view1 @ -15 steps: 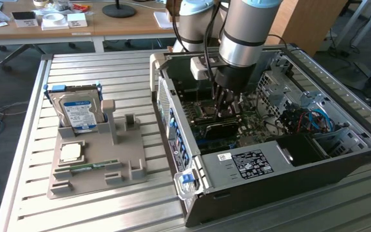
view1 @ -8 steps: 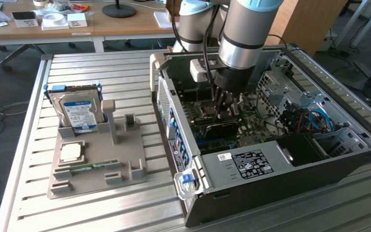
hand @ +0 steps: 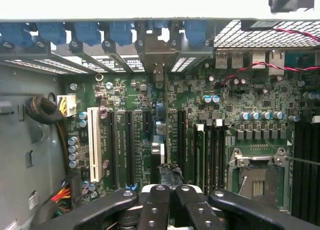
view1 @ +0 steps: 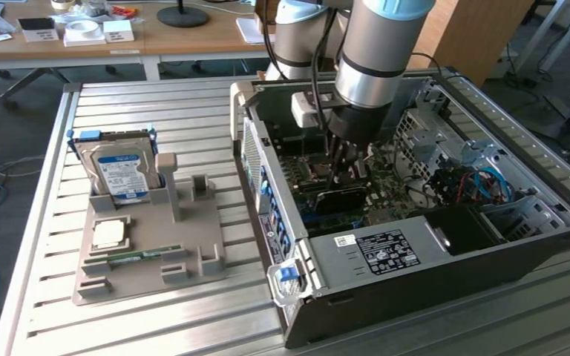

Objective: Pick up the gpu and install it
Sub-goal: 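Press down on the gpu until it lock into place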

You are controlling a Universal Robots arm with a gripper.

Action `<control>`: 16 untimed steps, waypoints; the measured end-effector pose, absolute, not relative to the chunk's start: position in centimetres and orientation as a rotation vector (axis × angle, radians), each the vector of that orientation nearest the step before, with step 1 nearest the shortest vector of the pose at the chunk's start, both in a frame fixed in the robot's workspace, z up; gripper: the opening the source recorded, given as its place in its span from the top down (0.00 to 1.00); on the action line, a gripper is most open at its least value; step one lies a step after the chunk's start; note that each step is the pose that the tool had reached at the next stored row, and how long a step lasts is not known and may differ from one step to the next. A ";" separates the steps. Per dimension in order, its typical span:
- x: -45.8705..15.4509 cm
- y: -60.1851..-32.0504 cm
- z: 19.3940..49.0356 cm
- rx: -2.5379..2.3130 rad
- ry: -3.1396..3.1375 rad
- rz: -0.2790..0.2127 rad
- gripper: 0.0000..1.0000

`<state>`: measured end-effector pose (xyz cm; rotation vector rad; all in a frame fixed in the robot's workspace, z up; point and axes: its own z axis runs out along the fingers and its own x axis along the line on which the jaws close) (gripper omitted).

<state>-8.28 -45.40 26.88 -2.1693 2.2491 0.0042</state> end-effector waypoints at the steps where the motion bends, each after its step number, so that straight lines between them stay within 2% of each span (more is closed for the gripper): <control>1: -8.3 -45.4 26.8 -2.170 2.249 0.004 0.89; 16: -8.3 -45.4 26.5 -2.169 2.249 0.004 0.89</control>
